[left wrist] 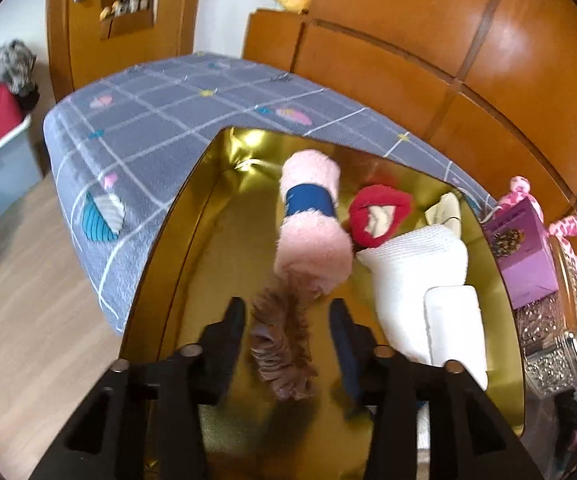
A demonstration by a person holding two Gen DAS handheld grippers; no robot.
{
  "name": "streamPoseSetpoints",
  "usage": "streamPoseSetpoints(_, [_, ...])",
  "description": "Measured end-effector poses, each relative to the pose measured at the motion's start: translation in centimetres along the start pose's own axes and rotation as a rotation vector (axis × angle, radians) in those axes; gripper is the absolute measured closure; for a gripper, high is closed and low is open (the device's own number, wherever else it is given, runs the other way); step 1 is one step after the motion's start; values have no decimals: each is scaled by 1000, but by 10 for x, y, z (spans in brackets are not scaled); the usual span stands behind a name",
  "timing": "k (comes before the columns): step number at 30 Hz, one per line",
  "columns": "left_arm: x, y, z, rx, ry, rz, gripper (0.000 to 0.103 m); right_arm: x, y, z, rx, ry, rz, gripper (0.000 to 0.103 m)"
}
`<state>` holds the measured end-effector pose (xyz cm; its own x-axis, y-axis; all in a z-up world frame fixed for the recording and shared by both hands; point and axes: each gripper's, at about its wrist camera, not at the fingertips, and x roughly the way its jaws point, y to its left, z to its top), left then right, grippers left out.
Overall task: Organize soft objects
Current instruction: 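Carry the brown scrunchie into the gold tray and open the left gripper, then carry the black hair ties into the gold tray and open the right gripper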
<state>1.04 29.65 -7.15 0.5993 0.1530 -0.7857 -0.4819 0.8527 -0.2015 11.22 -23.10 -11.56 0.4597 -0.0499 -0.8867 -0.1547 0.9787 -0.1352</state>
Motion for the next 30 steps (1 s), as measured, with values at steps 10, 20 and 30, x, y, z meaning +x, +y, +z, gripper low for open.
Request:
streamPoseSetpoints(10, [-32,-29,-10,103,-70,-39,42,0,-3,1,7,0,-2,71])
streamPoseSetpoints(20, [-45,-62,-29,195,-57,-108,39,-19,-4,12,76,-73,104,72])
streamPoseSetpoints(30, [-55,-72,-34,210,-70,-119,31,-66,26,54,51,-231,201,72])
